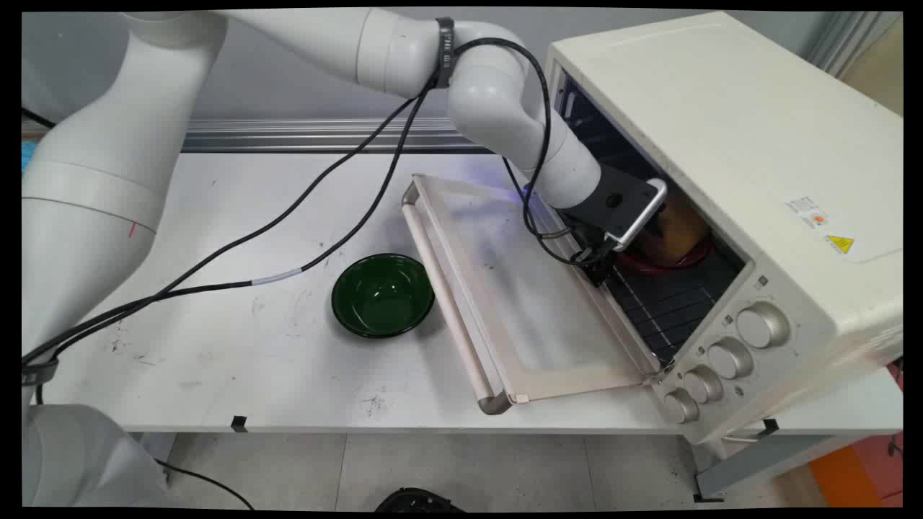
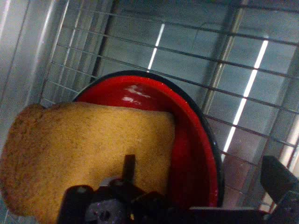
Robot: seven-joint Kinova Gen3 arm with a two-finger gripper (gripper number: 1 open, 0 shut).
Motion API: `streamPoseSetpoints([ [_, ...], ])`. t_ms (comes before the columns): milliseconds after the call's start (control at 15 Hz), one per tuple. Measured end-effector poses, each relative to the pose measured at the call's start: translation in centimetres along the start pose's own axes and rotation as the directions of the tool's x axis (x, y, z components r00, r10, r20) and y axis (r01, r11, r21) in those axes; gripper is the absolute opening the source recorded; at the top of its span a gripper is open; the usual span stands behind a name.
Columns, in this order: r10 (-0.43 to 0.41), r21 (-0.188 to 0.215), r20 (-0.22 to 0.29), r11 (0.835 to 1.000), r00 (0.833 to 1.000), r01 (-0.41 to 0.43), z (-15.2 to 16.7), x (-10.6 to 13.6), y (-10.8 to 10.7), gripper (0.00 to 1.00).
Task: Close the oven
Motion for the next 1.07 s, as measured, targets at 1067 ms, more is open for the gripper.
streamPoseSetpoints([
  [1067,-0.137,-0.022,0.033,0.99,0.99,0.138,-11.4,0.2,3.2,1.0],
])
